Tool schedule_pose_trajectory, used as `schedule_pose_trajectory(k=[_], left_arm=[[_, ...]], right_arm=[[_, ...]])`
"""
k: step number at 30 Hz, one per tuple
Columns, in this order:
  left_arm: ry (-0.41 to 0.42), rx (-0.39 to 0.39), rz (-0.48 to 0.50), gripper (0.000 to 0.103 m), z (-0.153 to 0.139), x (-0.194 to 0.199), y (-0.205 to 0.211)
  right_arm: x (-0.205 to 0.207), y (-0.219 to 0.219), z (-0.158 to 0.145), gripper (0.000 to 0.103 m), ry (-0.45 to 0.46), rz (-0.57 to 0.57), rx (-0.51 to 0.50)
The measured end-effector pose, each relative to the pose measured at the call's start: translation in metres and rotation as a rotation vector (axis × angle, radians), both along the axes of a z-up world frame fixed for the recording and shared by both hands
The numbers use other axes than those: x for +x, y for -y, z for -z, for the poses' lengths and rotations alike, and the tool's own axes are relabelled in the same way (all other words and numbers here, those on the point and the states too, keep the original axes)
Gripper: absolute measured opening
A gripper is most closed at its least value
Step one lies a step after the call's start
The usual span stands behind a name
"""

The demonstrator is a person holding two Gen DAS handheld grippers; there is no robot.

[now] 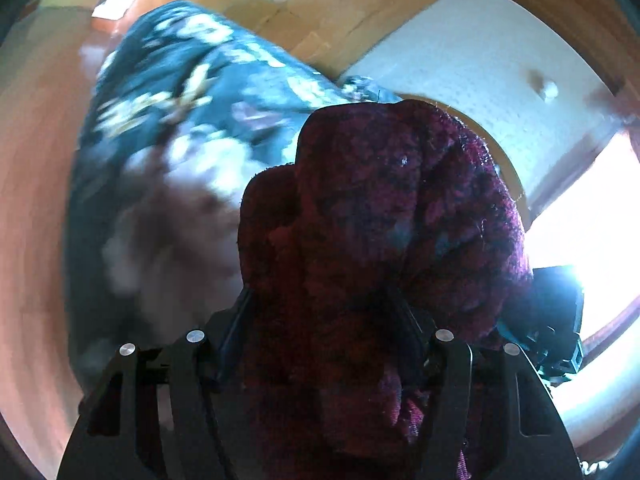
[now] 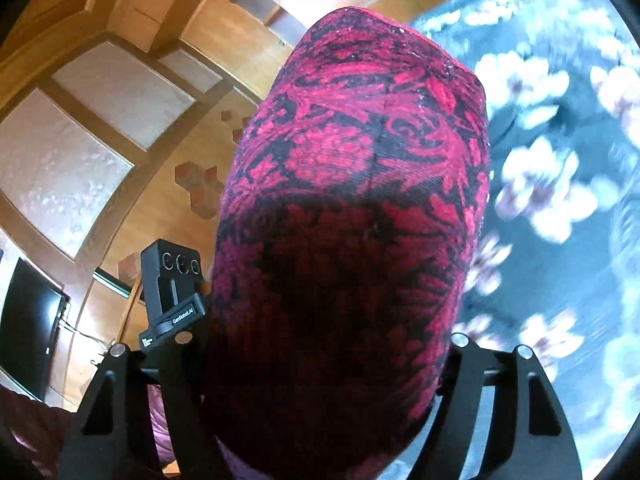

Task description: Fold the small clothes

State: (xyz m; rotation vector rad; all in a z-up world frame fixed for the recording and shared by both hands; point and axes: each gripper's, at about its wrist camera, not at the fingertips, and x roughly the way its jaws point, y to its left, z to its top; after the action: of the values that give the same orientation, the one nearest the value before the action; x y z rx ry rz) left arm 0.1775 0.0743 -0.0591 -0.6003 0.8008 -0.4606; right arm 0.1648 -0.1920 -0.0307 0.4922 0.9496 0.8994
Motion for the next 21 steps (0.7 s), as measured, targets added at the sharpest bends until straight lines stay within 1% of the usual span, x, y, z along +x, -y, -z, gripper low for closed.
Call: schedule_pose_trajectory(k=[2, 3, 5, 6, 8, 9, 10, 11, 12, 13, 14, 15, 16, 17, 18, 19, 20, 21], left_arm=[[0.022, 0.037, 0.032, 0.062, -0.013, 0.019, 0.029], [0.028, 0.060, 0.053, 0.062, -0.018, 0.030, 0.047], [0.018, 0.109, 0.103, 0.062, -0.020, 0.051, 0.085], [0.007, 0.123, 0.139, 0.052, -0.017, 0.058, 0.100], [-0.041, 0.204, 0.187, 0.052, -0.003, 0.070, 0.134], [-0.066, 0.274, 0.221, 0.052, 0.010, 0.073, 0.157], [-0.076, 0.322, 0.242, 0.053, 0.021, 0.072, 0.172], [-0.079, 0.337, 0.262, 0.053, 0.031, 0.069, 0.185], [-0.077, 0.329, 0.267, 0.054, 0.035, 0.062, 0.189], [-0.066, 0.327, 0.270, 0.055, 0.037, 0.057, 0.193], [-0.045, 0.342, 0.269, 0.055, 0.036, 0.051, 0.197], [-0.021, 0.373, 0.258, 0.055, 0.035, 0.045, 0.201], [-0.016, 0.389, 0.246, 0.055, 0.034, 0.041, 0.202], [-0.018, 0.388, 0.238, 0.055, 0.033, 0.040, 0.202], [-0.024, 0.379, 0.224, 0.055, 0.030, 0.037, 0.199], [-0.021, 0.379, 0.214, 0.055, 0.026, 0.034, 0.197], [-0.010, 0.391, 0.209, 0.055, 0.023, 0.031, 0.196], [0.006, 0.418, 0.205, 0.055, 0.021, 0.026, 0.194]], right_arm=[[0.006, 0.029, -0.011, 0.073, 0.034, 0.036, 0.005], [0.008, 0.039, -0.012, 0.073, 0.039, 0.049, 0.008], [0.019, 0.074, -0.010, 0.073, 0.033, 0.095, 0.030], [0.023, 0.087, -0.006, 0.073, 0.024, 0.112, 0.039], [0.034, 0.115, 0.008, 0.073, -0.010, 0.152, 0.055], [0.037, 0.130, 0.025, 0.073, -0.040, 0.181, 0.043], [0.039, 0.142, 0.039, 0.073, -0.075, 0.209, 0.026], [0.039, 0.152, 0.057, 0.073, -0.113, 0.235, 0.009], [0.037, 0.166, 0.081, 0.073, -0.166, 0.261, 0.000], [0.034, 0.174, 0.098, 0.073, -0.197, 0.276, -0.008], [0.026, 0.184, 0.120, 0.075, -0.226, 0.292, -0.004], [0.021, 0.189, 0.128, 0.078, -0.236, 0.309, 0.015], [0.015, 0.193, 0.133, 0.079, -0.235, 0.325, 0.035], [0.009, 0.194, 0.132, 0.081, -0.223, 0.336, 0.030], [0.008, 0.193, 0.130, 0.088, -0.215, 0.342, 0.011], [0.008, 0.192, 0.125, 0.092, -0.204, 0.355, -0.031], [0.009, 0.193, 0.123, 0.095, -0.202, 0.359, -0.051], [0.008, 0.194, 0.115, 0.095, -0.192, 0.363, -0.084]])
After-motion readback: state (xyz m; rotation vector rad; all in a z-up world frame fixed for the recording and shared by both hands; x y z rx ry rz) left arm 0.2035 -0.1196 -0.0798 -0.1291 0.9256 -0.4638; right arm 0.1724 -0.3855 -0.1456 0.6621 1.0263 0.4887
